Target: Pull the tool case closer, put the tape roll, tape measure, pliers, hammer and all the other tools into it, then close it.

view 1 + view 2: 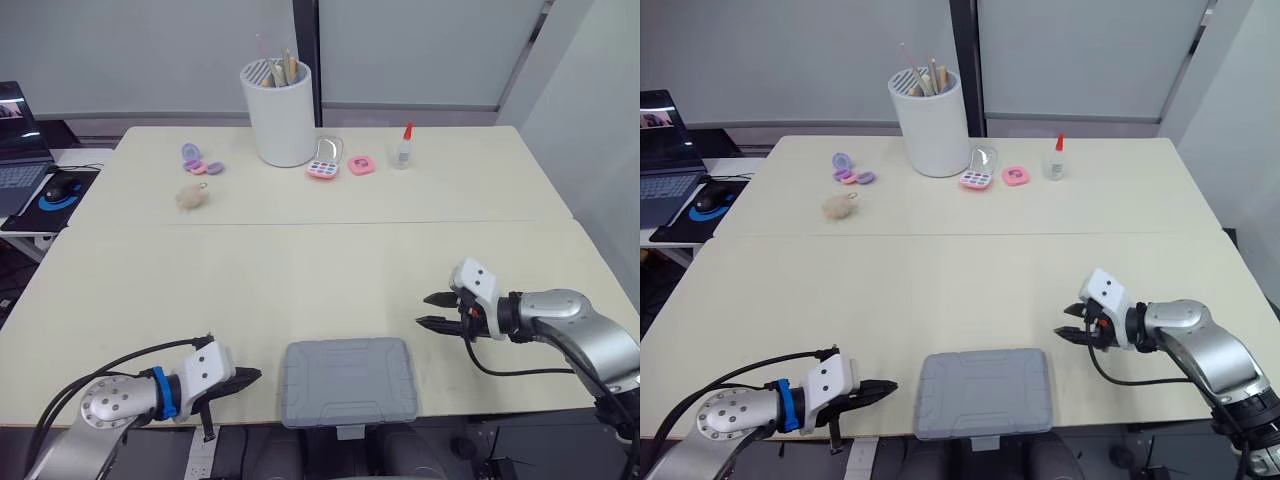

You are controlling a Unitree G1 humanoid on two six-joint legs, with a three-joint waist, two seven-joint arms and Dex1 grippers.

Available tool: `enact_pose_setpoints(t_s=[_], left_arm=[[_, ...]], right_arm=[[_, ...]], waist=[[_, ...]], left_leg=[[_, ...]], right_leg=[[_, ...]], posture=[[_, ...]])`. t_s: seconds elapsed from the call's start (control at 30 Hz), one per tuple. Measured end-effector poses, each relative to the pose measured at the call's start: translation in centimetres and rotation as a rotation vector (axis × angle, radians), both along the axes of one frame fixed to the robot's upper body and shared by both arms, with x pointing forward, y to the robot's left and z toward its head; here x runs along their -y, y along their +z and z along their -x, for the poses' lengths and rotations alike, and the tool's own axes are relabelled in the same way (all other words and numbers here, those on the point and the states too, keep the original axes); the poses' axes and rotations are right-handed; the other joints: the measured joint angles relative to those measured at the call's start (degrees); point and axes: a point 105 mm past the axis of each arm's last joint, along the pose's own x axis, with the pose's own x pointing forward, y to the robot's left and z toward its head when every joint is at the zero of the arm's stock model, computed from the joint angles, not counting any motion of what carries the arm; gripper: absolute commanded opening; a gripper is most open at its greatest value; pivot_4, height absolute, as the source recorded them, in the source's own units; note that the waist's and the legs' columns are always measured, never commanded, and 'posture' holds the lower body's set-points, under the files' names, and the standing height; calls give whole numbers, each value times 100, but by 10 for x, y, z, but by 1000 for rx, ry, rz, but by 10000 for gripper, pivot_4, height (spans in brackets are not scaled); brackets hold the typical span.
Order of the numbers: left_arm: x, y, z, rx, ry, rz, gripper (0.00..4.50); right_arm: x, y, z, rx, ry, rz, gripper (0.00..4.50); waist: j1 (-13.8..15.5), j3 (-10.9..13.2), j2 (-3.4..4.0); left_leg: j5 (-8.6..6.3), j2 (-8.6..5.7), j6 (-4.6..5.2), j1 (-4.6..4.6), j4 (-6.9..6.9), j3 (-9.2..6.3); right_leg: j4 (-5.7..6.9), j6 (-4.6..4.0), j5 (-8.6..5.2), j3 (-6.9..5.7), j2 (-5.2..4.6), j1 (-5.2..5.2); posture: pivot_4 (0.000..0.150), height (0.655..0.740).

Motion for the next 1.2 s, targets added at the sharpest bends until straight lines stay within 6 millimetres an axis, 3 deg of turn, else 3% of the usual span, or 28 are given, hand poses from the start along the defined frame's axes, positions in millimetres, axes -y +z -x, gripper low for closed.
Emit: enact_pose_setpoints(t_s=[0.17,0.27,0.37,0.67,1.2], left_arm=[[10,-10,-3,-28,32,-22,0],[15,-11,-5,-26,33,-34,0],[25,-11,-5,-36,32,-21,0],[42,-22,6,-82,27,-55,0],[51,-23,-10,-54,50,-67,0]], right_arm=[[4,-33,20,23,175,198,5223],[1,-42,26,26,216,227,146],[-4,-52,34,3,236,233,146],[-29,-53,61,-38,265,175,146],[-25,-56,60,-85,198,191,146]], waist=[[1,0,-1],[3,2,-3],[6,2,-3],[21,1,-4],[34,2,-7]], left_leg=[[0,1,0,4,3,-3],[1,2,-1,11,8,-4],[1,2,-1,15,13,-4],[1,-3,-1,16,14,-11],[1,-5,-1,15,35,-14]], right_leg=[[5,-1,0,0,3,4],[7,-1,0,0,4,14],[8,0,1,1,4,20],[8,0,1,-2,2,26],[16,7,5,-2,2,31]], posture=[[1500,7400],[1500,7400],[1500,7400],[1500,7400],[1500,7400]])
